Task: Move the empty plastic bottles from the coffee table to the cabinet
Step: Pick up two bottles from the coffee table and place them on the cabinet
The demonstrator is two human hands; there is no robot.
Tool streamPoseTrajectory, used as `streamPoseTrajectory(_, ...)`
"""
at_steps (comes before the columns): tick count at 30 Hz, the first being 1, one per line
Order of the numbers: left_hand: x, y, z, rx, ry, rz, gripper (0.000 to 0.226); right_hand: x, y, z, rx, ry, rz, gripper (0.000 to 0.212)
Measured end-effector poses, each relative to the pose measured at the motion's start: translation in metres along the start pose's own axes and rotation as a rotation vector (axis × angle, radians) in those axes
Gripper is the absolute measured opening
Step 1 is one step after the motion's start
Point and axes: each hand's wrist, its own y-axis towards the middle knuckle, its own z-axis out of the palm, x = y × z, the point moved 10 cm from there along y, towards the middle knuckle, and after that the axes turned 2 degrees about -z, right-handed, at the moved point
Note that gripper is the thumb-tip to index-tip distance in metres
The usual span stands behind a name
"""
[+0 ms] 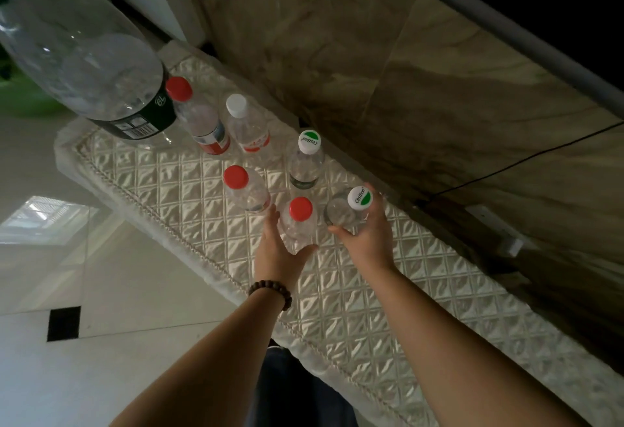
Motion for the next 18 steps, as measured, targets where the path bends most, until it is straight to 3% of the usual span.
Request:
streamPoseTrajectory(5,-0.006,-0.023,-0.016,0.015,0.166,-0.011,0.102,0.020,-0.014,-0.020,0.031,-0.059,-0.024,0.107)
streamPoseTrajectory(11,-0.051,-0.066,-0.070,-0.064,0.403,0.080,0.075,0.066,-0.051,-0.061,0.072,-0.251,-0.074,0.088)
streamPoseTrajectory(18,-0.093,-0.130,-0.152,-0.126,0.537,0.094,0.066,0.135,-0.120,-0.092,0.130,-0.521,-0.292,0.069)
